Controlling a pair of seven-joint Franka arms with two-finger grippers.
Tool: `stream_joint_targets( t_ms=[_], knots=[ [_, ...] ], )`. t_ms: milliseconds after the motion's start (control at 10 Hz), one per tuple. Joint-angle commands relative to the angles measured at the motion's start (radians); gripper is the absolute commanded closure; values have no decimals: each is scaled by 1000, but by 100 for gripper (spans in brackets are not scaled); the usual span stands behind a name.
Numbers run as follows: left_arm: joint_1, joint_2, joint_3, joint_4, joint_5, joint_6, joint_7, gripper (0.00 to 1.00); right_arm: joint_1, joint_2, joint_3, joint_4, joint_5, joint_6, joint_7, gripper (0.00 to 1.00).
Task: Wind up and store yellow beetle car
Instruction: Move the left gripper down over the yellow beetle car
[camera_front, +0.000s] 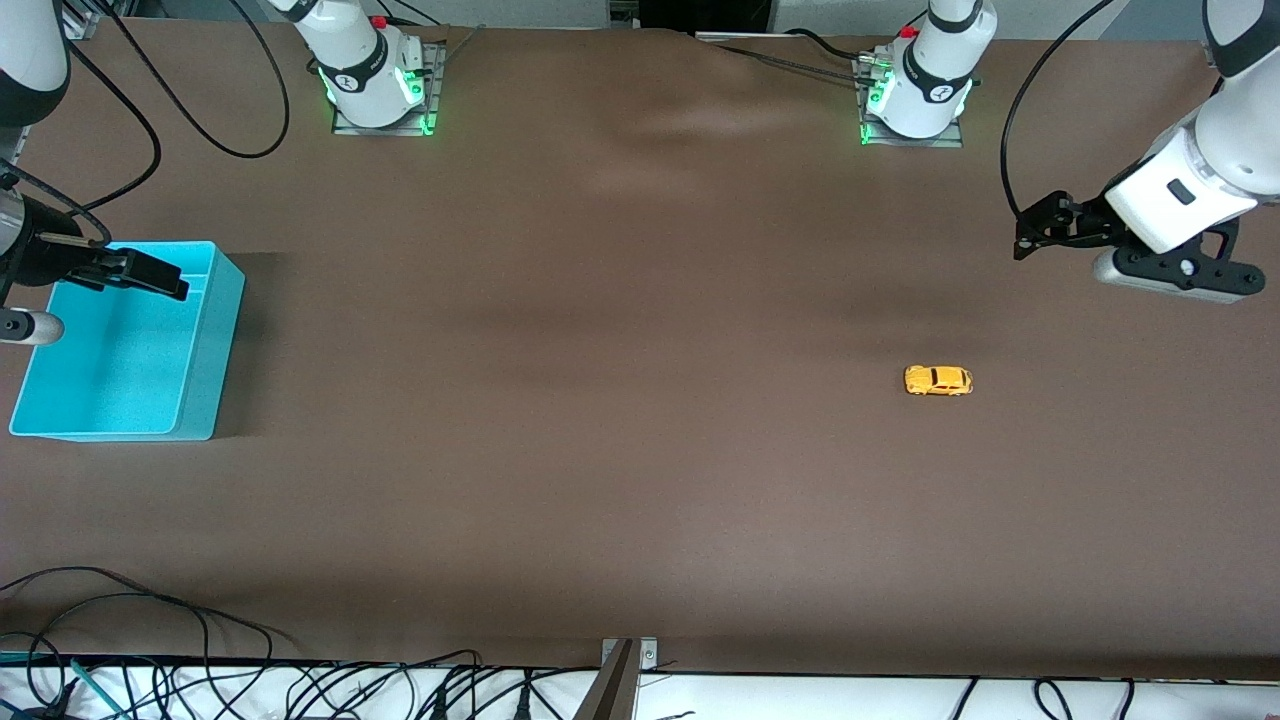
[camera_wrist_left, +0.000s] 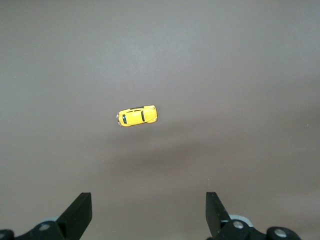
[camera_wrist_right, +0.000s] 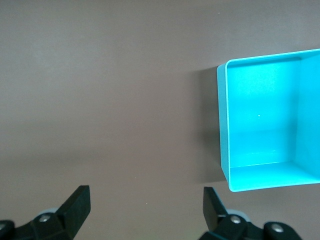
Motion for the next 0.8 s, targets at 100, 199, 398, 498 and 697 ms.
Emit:
stream_joint_targets(
  t_ms=[100, 199, 398, 498, 697],
  knots=[
    [16, 75, 3, 15, 20, 9, 224, 0, -3, -6, 0, 5, -3, -2, -9, 0],
    [25, 101, 3, 12, 18, 32, 327, 0, -3, -6, 0, 5, -3, -2, -9, 0],
    [45, 155, 3, 0, 18, 84, 497, 0, -3, -5, 0, 5, -3, -2, -9, 0],
    [54, 192, 3, -5, 18, 106, 589, 0, -3, -3, 0, 5, -3, -2, -9, 0],
    [68, 278, 3, -31, 17, 205, 804, 0, -3, -3, 0, 5, -3, 0, -9, 0]
  ],
)
